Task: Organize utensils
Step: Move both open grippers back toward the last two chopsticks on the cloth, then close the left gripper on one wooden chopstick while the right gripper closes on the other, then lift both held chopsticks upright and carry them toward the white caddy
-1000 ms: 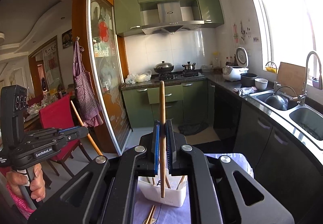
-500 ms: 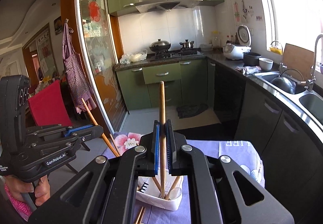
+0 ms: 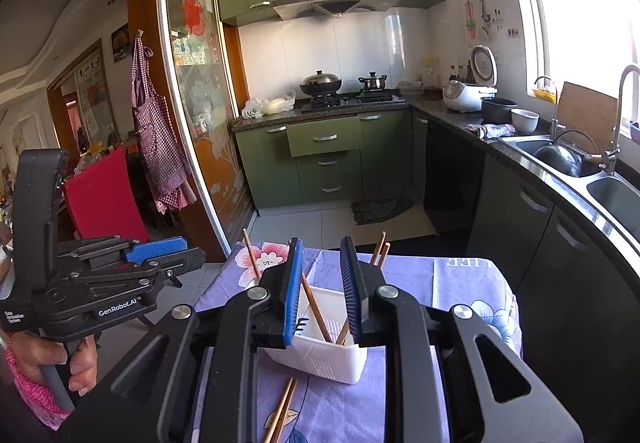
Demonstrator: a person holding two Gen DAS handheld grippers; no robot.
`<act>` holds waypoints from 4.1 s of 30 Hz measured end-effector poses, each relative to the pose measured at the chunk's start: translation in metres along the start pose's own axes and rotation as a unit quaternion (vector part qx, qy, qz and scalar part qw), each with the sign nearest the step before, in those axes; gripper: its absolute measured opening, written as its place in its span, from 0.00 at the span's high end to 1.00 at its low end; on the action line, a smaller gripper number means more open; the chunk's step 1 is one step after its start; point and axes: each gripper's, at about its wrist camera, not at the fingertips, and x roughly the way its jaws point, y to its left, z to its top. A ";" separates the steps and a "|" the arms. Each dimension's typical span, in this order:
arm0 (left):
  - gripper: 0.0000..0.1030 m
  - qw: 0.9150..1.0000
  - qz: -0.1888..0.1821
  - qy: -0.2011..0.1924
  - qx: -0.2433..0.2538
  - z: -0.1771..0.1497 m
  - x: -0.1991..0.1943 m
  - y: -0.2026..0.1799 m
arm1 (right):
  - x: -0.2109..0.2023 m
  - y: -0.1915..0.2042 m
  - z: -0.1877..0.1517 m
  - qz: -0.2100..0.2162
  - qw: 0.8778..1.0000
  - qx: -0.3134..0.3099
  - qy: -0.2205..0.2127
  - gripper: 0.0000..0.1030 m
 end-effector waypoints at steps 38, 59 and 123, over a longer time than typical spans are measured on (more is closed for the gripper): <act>0.68 0.969 0.065 0.215 -0.101 -0.167 0.142 -0.041 | -0.098 -0.104 -0.217 0.003 0.977 0.200 0.071 0.70; 0.72 0.969 0.085 0.213 -0.090 -0.169 0.143 -0.047 | -0.088 -0.109 -0.220 0.014 0.974 0.211 0.077 0.58; 0.94 0.995 -0.006 0.018 -0.096 -0.161 -0.038 0.030 | 0.084 0.040 -0.190 -0.009 0.980 0.046 0.193 0.94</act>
